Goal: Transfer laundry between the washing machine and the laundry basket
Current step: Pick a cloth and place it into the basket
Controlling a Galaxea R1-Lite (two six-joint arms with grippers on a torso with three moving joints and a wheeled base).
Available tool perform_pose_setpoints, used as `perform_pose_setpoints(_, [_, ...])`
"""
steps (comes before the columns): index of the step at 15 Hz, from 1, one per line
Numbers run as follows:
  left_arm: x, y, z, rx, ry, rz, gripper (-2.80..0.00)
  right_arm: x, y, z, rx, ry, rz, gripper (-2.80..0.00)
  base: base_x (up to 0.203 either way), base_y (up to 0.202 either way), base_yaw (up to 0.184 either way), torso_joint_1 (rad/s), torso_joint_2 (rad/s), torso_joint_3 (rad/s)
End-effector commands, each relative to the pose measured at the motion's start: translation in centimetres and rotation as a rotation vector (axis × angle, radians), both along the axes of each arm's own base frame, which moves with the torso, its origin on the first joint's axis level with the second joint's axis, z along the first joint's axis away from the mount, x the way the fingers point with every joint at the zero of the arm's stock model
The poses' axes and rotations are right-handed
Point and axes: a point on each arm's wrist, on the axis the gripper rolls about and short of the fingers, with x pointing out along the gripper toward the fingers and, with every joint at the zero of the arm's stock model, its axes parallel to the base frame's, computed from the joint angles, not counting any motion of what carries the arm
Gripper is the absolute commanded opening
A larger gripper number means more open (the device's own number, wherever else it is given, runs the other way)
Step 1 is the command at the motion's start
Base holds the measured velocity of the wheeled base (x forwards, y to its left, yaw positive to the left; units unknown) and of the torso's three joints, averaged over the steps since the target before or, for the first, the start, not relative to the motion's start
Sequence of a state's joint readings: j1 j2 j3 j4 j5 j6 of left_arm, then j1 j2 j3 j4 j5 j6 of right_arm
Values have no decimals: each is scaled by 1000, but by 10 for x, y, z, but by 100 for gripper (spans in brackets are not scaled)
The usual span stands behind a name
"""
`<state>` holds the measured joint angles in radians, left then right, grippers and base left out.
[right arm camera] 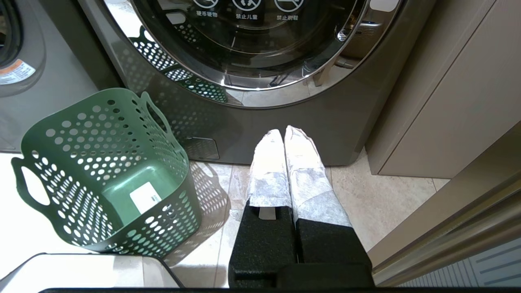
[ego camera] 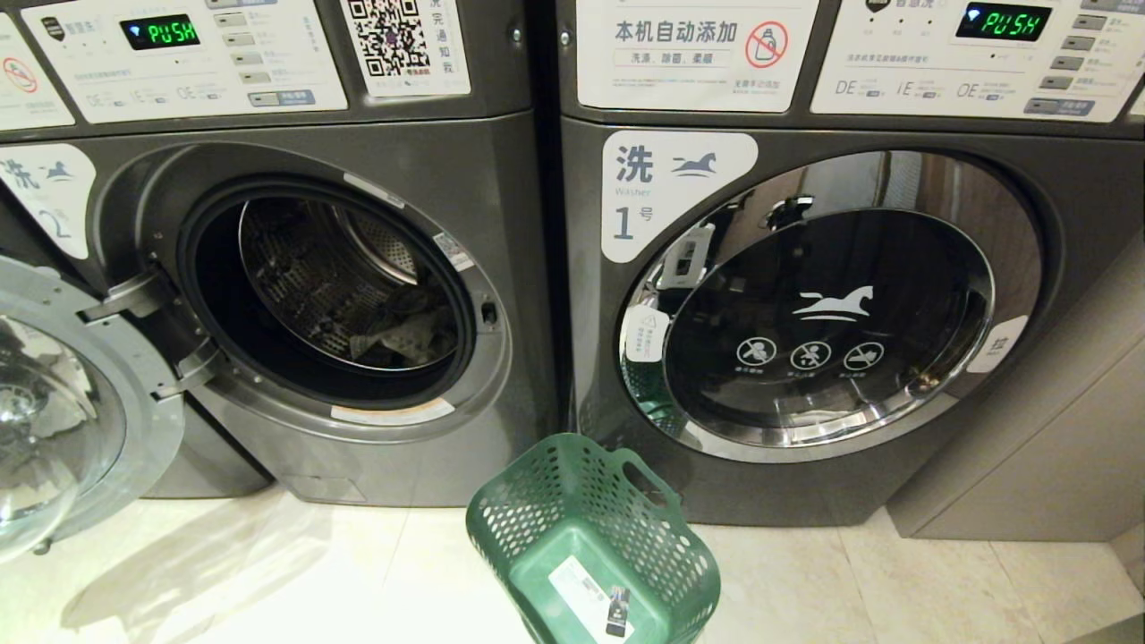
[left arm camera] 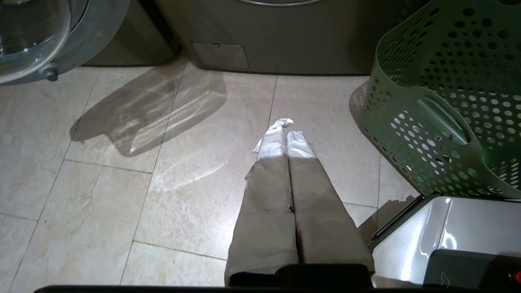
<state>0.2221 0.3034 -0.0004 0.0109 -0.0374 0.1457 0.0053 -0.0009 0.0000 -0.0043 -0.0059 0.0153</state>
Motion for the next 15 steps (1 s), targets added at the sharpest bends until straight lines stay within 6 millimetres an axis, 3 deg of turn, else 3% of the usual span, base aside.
perform_pose_setpoints(1, [6,1,-1,-18,83,19,-280,0,0,0,0,1,1,-280,0,0,0,0,0,0])
perform_pose_setpoints(5, [-2,0,0,-1,-17,-76,-280,0,0,0,0,1,1,-280,0,0,0,0,0,0])
perform_pose_setpoints(10, [-1,0,0,-7,-3,-159,-280,0,0,0,0,1,1,-280,0,0,0,0,0,0])
perform_pose_setpoints(15, [-15,0,-2,1,-181,-231,-280,0,0,0,0,1,1,-280,0,0,0,0,0,0])
